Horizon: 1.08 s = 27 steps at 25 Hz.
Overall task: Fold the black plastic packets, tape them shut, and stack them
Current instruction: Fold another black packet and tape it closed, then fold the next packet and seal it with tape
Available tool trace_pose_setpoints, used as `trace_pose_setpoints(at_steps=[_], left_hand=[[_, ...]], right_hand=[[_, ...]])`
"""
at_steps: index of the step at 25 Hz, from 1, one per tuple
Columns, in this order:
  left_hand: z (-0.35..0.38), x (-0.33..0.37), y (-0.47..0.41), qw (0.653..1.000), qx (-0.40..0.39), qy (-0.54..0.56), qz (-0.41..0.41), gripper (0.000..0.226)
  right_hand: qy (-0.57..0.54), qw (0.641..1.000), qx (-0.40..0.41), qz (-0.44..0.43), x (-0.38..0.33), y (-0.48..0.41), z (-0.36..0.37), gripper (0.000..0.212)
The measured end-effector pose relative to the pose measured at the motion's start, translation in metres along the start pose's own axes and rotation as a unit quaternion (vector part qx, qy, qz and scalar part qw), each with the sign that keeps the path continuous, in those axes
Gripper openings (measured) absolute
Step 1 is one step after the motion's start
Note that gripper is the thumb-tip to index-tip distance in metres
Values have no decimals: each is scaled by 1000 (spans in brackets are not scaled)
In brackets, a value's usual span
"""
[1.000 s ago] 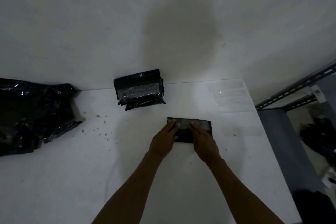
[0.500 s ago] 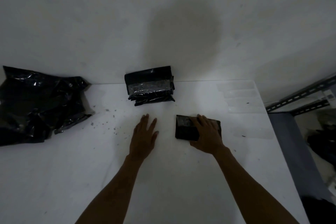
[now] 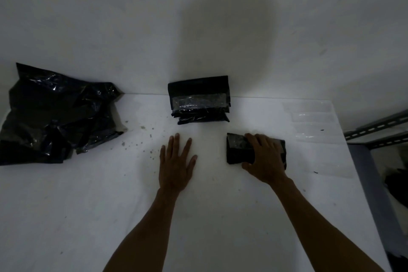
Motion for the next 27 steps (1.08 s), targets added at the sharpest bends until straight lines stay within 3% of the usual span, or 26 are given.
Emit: trace_pose_setpoints(at_steps=[5,10,12,21,24,27], left_hand=[[-1,-1,0,1000,4,4,-6,62],[-4,0,-2,1000,4,4,-11,61],[-6,1,-2,1000,7,5,-10,61],[-6,0,-3,1000,6,10,-16,61],[-6,1,-3,1000,5,9,-16,61],[-4,-1,-1,1000,6,14,-15,61]], right_hand=[[9,998,38,44,23,-69,-7,83],[68,997,-21,6,20,-117,19,72],[76,996,-34,40,21,-112,35,68],[118,990,-31,71,19,-107,47,83],[87,988,32,127,10,-90,37,82],[-24,969,50,239,-6,-33,52,63]])
Point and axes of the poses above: each hand's wrist, its own y-axis away from the middle knuckle, its own z-axis out of the palm, x = y × z, the point moved 8 cm from there along -y, towards the middle knuckle, and after that the axes turned 13 degrees about x, right-handed, at the moved point
